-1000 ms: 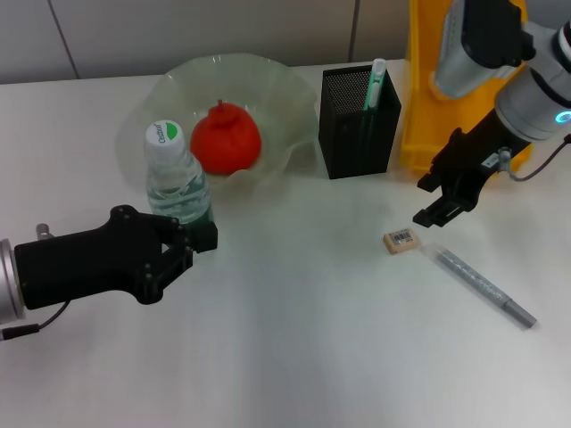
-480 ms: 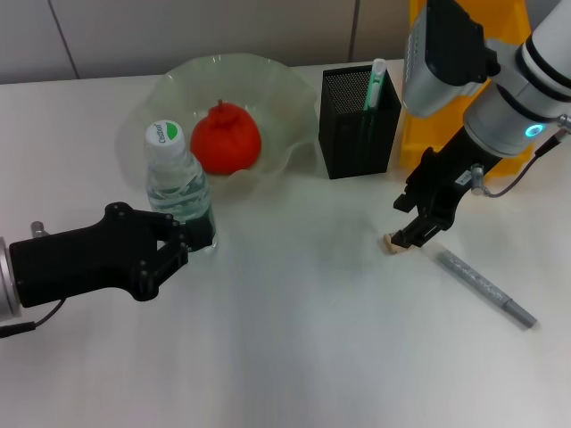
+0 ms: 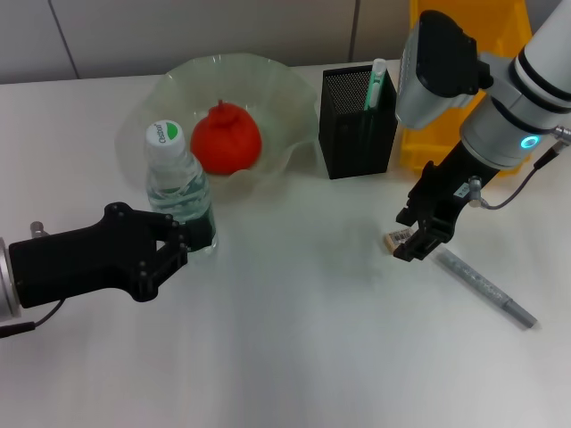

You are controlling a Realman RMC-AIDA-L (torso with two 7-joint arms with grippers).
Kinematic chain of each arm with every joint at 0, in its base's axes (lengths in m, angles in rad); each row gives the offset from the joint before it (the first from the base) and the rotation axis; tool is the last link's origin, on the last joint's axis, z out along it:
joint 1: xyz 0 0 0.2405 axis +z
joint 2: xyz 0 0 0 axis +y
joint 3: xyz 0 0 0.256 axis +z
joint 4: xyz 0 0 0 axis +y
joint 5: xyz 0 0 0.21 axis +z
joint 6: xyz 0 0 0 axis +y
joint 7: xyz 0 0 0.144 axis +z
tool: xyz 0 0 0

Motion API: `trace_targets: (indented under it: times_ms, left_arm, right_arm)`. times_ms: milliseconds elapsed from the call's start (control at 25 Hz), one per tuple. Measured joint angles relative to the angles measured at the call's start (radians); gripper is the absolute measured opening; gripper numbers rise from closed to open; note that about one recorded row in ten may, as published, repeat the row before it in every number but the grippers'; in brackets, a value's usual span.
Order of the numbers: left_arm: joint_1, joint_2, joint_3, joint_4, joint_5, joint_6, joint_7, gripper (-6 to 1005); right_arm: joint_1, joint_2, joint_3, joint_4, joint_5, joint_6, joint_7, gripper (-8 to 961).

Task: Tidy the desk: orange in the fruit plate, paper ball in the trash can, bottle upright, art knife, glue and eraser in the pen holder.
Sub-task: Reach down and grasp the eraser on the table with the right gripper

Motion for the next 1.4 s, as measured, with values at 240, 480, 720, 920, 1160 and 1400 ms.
trace_targets:
  times_ms: [240,480,720,920,1160,1400]
  left_arm:
    - [0.001,0.000,0.000,-0.001,0.005,0.002,0.012,5]
    - [0.000,0.001,0.000,-0.025,0.004,0.004,0.016,5]
    - [0.003,0.002,0.000,-0.026,0.004,0.010,0.023,5]
    - [0.007,0.002,0.000,-0.026,0.001,0.012,0.023,5]
    - [0.008,0.002,-0.001,-0.025,0.001,0.014,0.024,5]
    - [0.008,0.002,-0.001,-0.025,-0.001,0.017,0.025,5]
  right_arm:
    - [-0.006,0.000,-0.012,0.020,-0.010,0.018,0.013,551]
    - [-0.016,-0.001,-0.012,0.032,-0.010,0.049,0.008,550]
    - [-0.017,-0.006,-0.012,0.035,-0.010,0.076,-0.002,549]
    - [-0.015,-0.005,-0.012,0.047,-0.008,0.086,-0.011,549]
    - [-0.011,-0.006,-0.012,0.062,-0.006,0.096,-0.014,548]
    - [-0.013,-0.006,-0.012,0.062,-0.007,0.104,-0.016,547]
